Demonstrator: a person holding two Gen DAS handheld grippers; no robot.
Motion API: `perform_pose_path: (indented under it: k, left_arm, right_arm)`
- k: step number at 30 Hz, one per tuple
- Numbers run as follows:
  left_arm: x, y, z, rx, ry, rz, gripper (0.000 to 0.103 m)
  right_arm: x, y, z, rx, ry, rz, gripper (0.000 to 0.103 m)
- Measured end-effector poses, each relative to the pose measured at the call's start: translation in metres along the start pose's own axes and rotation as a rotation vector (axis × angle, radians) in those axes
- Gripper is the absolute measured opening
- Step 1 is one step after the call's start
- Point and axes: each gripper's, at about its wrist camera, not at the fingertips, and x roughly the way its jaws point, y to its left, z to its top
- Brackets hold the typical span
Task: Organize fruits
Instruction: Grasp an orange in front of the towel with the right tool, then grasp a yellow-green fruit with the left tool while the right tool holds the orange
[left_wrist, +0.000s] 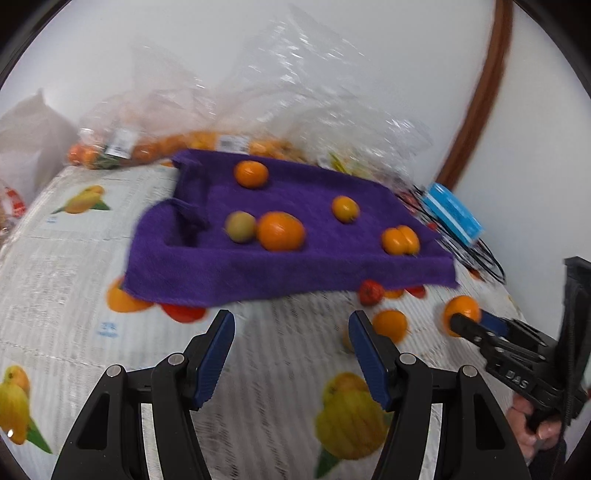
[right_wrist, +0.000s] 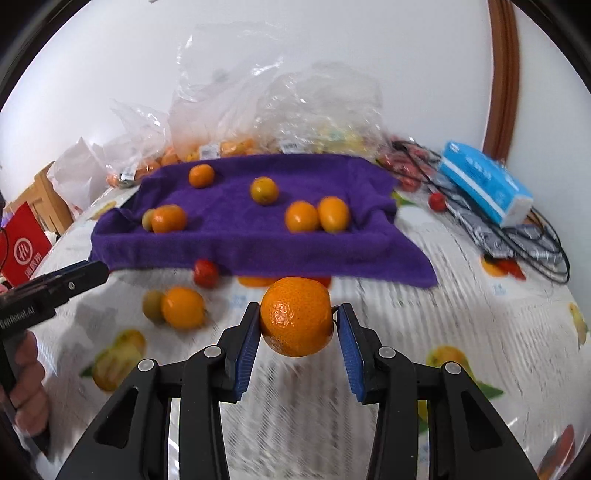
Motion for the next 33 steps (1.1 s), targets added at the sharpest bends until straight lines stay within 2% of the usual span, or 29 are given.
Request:
perform_pose_path:
  k: [4,6,9,12,14,22,25,29,33]
  left_arm:
    - [0.011,-0.019,-0.003,0.087,0.064,0.017,0.062]
    - [0.014,-0.025,-0.003,0.111,0.08,0.017,0.061]
    - [0.016,-0.032,-0.005,0.137,0.093,0.023,0.061]
    - [0.024,-0.036,-0.007,0.139,0.114,0.03,0.061]
    - [0.032,-0.041,-0.007,0.156,0.152,0.06,0.052]
    - [0.045,-0.057,-0.002,0.207,0.165,0.111,0.051]
    - [0.049,-0.062,-0.002,0.215,0.165,0.153,0.041]
    - [0.051,-0.066,0.001,0.228,0.166,0.147,0.028]
    - [0.054,-0.069,0.001,0.241,0.17,0.157,0.028]
  right_arm:
    - [0.003,-0.01,-0.005,0.037,0.033,0.04,0.042]
    - [0.002,-0.002,-0.004,0.006,0.026,0.04,0.042]
    - [0.003,0.007,-0.004,-0.041,0.033,0.091,0.042]
    - [0.006,0.013,-0.006,-0.065,0.05,0.041,0.042]
    - [0.006,0.015,-0.008,-0.073,0.047,0.027,0.042]
    - [0.006,0.007,-0.005,-0.033,0.044,0.035,0.042]
    - [0.004,0.006,-0.005,-0.024,0.035,0.028,0.042]
    - [0.005,0.005,-0.005,-0.02,0.045,0.029,0.042]
    - [0.006,0.005,-0.004,-0.019,0.052,0.03,0.042]
